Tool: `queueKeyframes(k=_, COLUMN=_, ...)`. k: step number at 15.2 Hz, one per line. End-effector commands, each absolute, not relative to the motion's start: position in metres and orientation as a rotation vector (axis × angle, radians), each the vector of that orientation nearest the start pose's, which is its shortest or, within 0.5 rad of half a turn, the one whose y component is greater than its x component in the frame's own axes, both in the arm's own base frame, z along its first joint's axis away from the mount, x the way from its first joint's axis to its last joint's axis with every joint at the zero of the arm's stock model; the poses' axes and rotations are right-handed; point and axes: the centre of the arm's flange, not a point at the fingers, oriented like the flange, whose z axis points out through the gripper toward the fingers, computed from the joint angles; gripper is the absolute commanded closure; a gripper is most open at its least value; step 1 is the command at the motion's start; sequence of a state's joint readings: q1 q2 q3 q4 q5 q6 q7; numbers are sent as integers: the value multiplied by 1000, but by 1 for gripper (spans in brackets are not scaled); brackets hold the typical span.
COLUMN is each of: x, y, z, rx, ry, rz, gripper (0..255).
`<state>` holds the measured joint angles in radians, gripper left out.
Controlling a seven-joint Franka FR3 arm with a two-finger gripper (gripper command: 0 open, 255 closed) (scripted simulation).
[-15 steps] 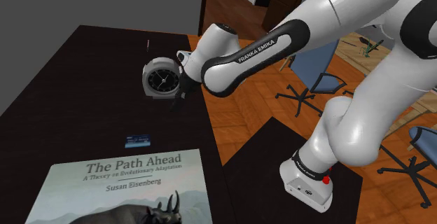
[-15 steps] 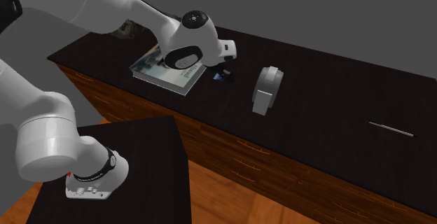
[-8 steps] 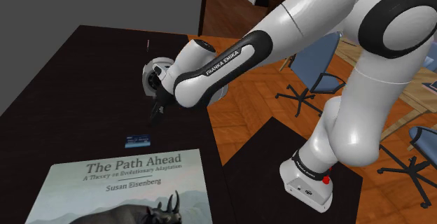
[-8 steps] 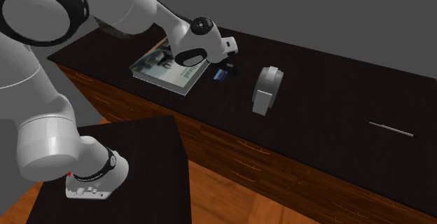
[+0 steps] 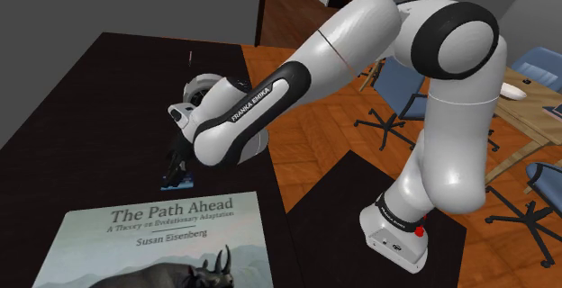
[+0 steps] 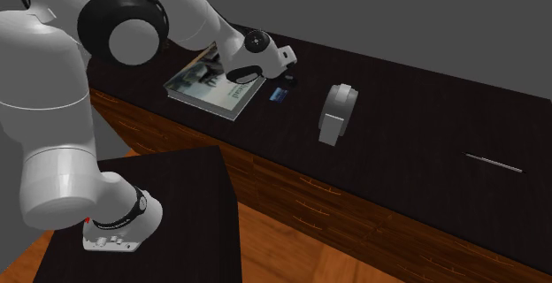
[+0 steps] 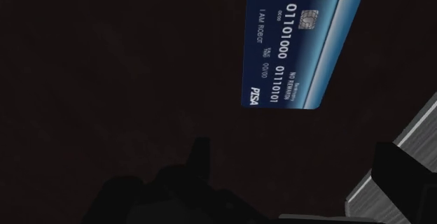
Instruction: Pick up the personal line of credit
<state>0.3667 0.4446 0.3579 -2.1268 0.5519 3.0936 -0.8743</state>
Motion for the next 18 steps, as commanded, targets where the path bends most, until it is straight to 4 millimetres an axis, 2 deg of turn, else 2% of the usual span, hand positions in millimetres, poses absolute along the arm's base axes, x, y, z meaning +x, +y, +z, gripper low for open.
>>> queueKeyframes(k=1, x=490, y=366, z=248, rx=-2446, ry=-1313, rz=-738, gripper=0)
queueKeyframes(k=5, x=490, y=366, z=227, rx=-2446, ry=-1313, rz=-738, gripper=0)
queueKeyframes(k=8, x=490, y=366, z=224, rx=-2446, ry=-1313, rz=-738, gripper=0)
queueKeyframes(k=9, x=490, y=365, z=224, rx=-2446, ry=-1313, rz=-738, gripper=255)
queueKeyframes(k=18, x=490, y=366, z=224, rx=-2446, ry=-1313, rz=-738, gripper=255)
